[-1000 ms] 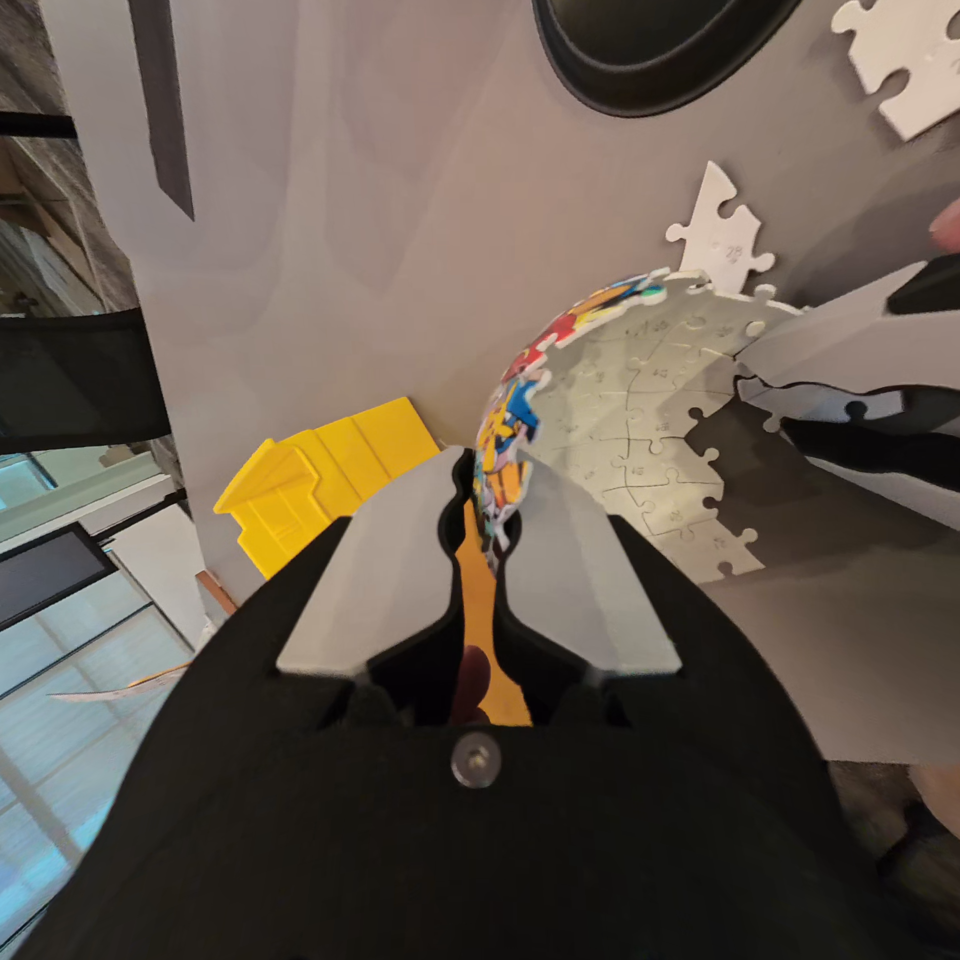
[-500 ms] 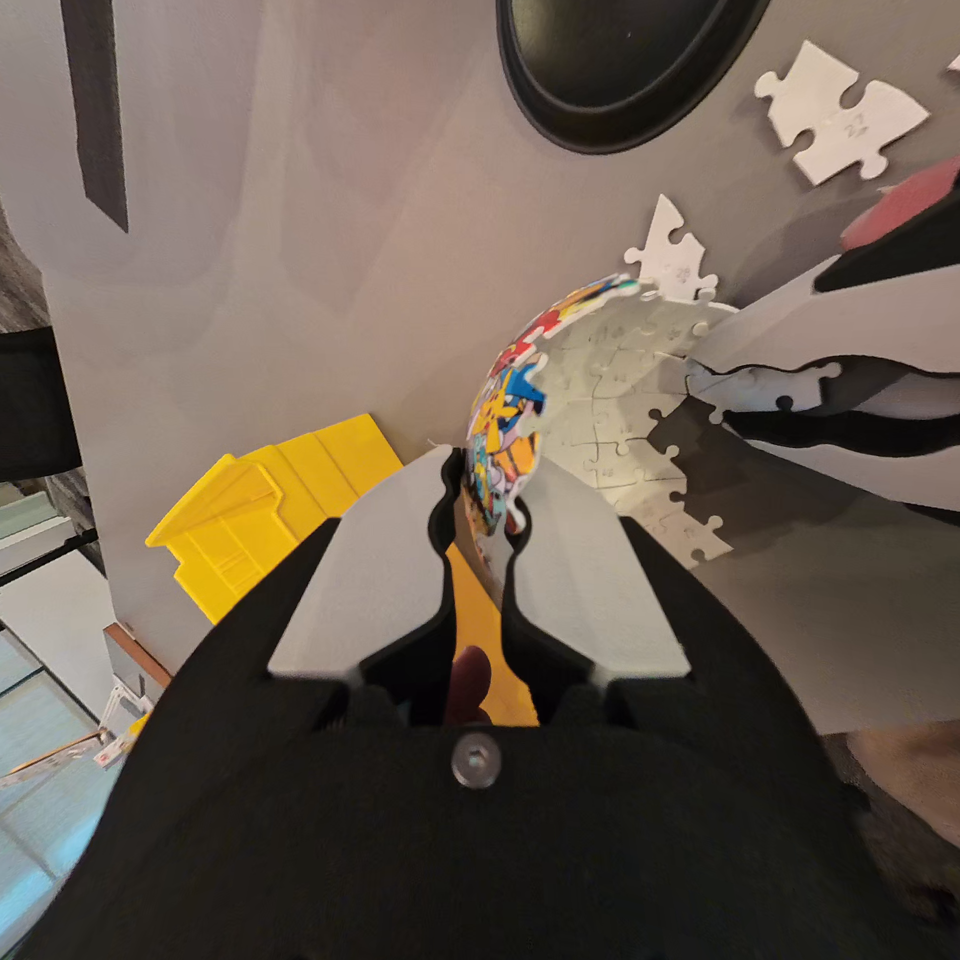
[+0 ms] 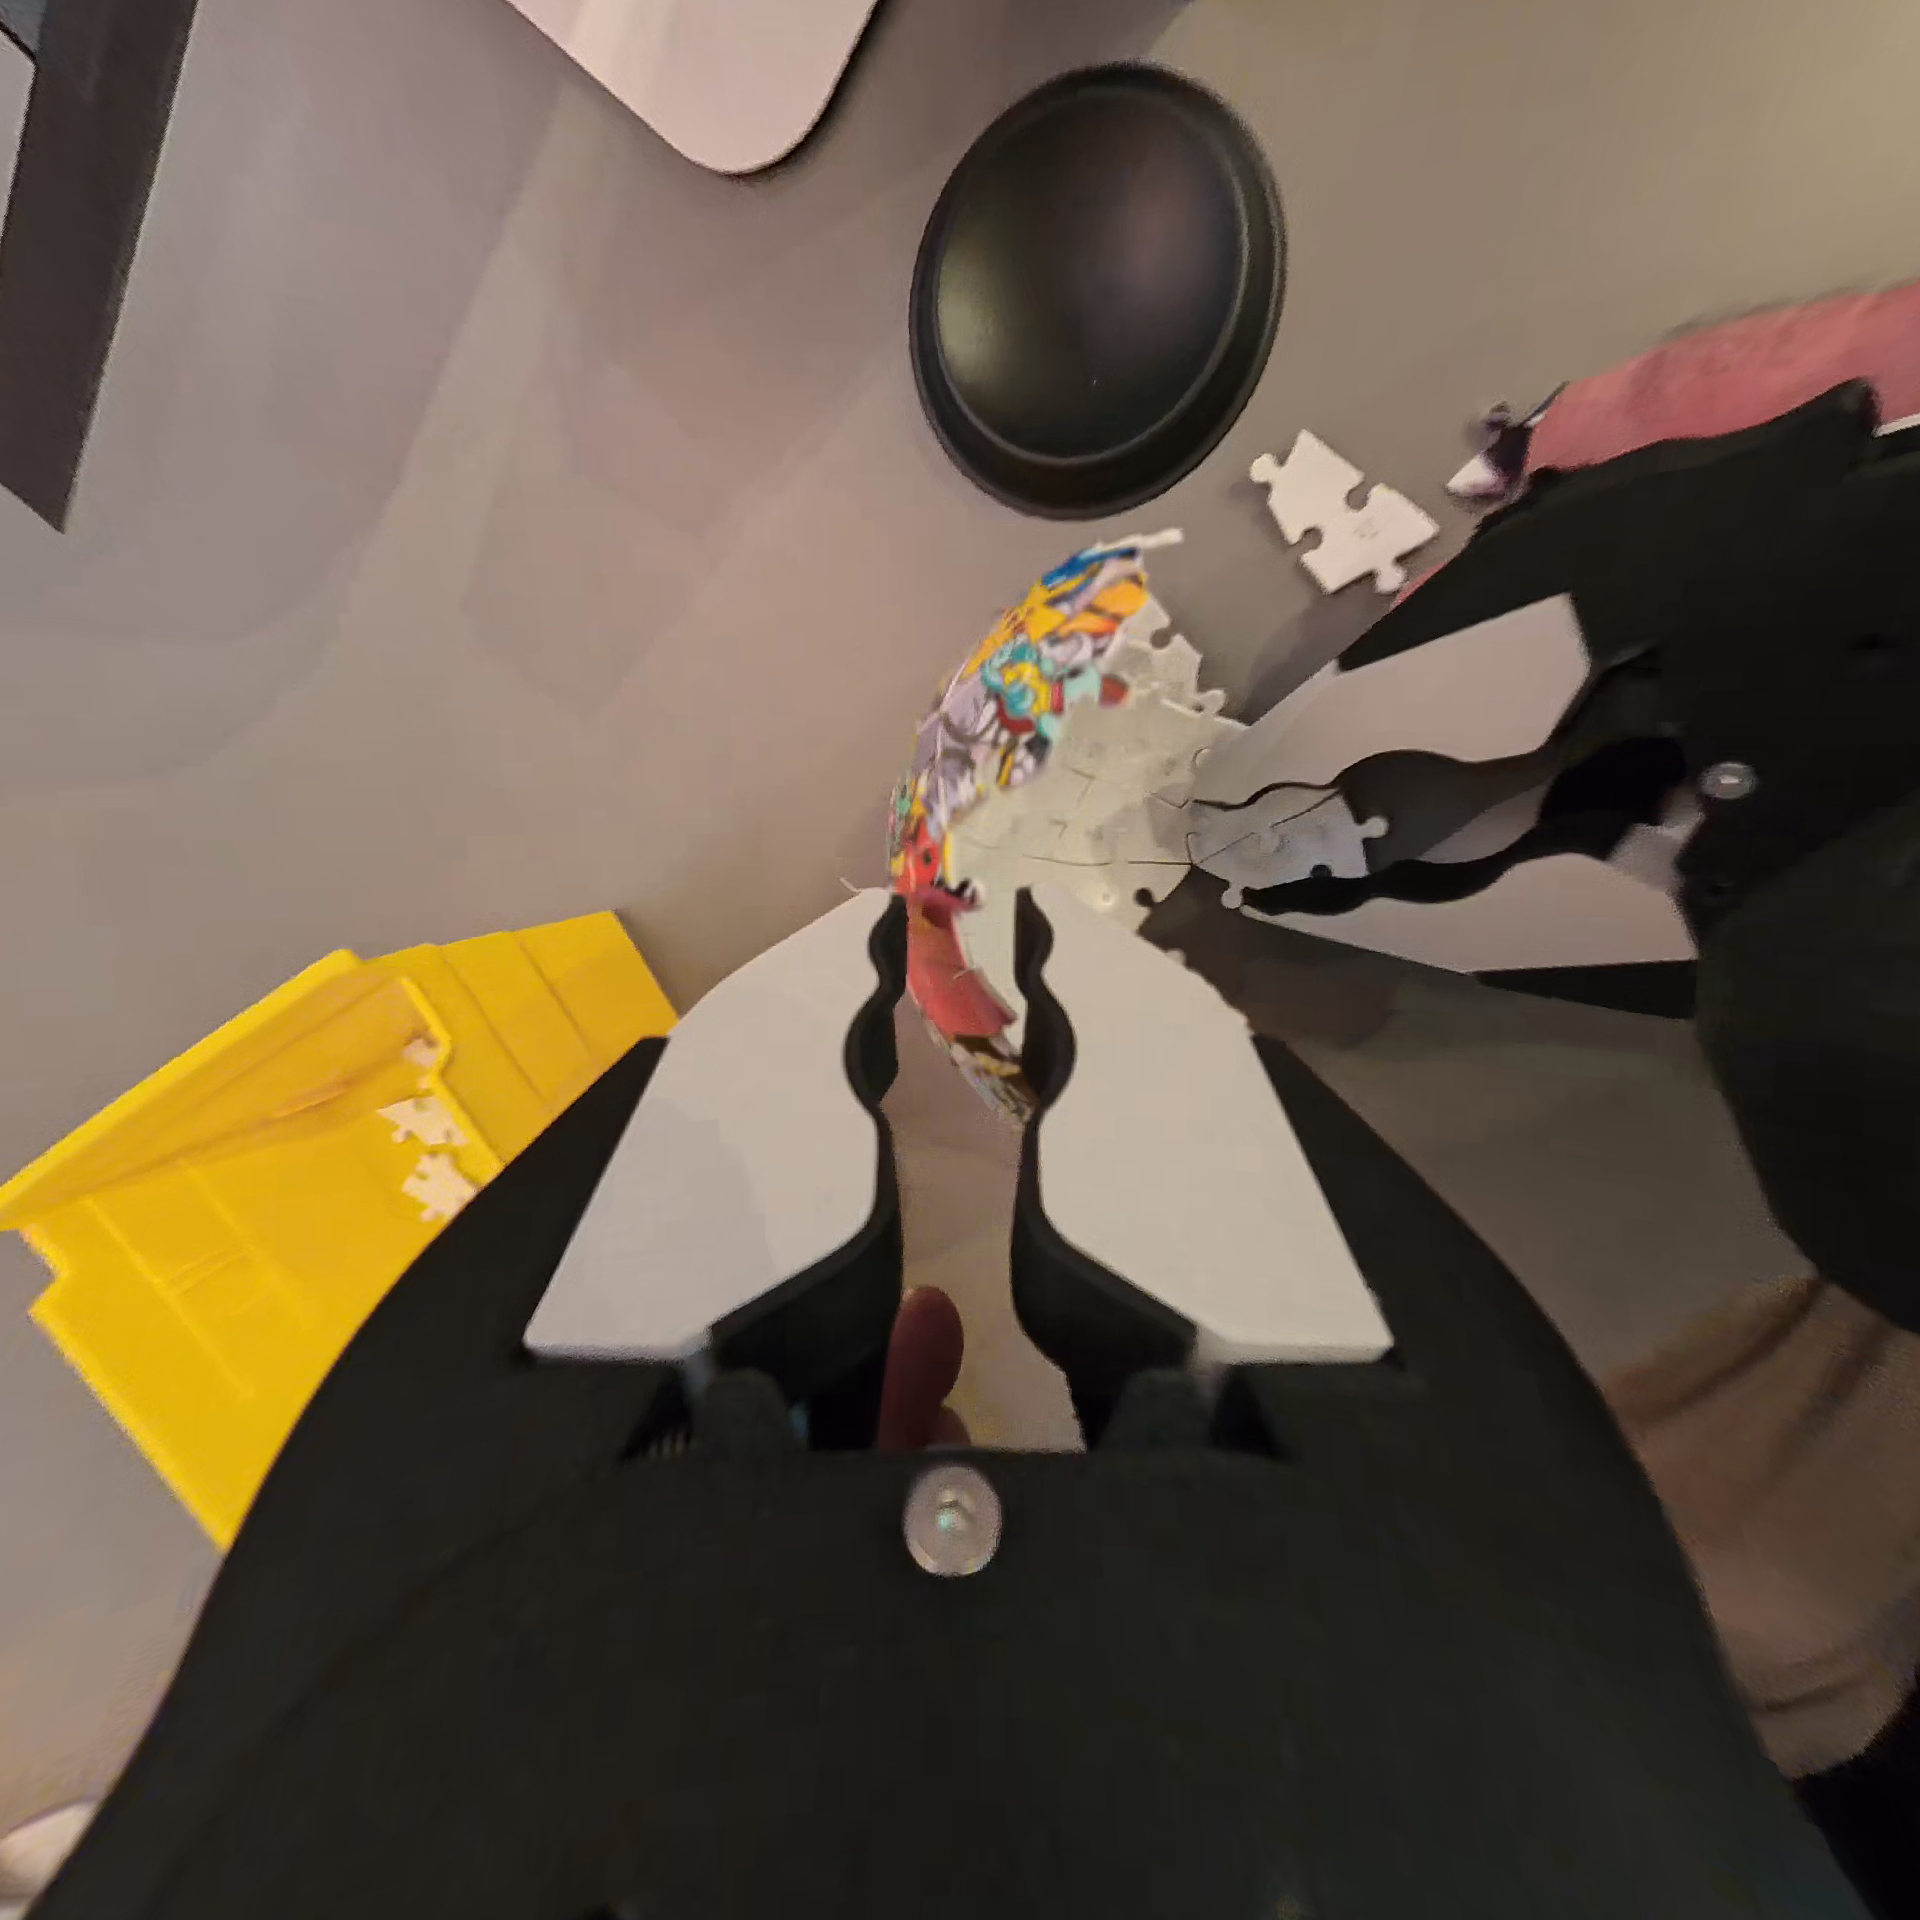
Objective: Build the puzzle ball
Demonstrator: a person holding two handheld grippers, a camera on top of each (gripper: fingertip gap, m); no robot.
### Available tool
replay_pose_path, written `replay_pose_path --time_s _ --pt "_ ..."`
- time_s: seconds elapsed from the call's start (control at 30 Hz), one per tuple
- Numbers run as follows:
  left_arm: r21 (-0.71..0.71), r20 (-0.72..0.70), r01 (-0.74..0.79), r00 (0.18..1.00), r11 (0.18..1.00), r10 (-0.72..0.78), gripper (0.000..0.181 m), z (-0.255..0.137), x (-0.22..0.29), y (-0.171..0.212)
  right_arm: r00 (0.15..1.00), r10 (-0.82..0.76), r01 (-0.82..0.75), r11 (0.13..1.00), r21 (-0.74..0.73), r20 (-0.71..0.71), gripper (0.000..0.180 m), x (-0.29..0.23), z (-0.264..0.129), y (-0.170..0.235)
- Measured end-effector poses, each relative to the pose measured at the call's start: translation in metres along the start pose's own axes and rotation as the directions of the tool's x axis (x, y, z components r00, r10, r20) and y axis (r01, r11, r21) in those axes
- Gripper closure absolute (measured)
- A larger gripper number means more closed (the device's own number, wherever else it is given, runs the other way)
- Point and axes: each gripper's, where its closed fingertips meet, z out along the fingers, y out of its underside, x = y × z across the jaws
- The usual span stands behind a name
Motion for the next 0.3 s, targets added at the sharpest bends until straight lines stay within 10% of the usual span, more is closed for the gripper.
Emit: replay_pose_path --time_s 0.3 --pt "0.325 -0.255 0.286 0.944 0.901 -0.207 0.162 -0.037 -0.007 -0.01 1.0 -0.006 0.007 0.999 -0.032 0.018 0.149 0.0 0.0 0.001"
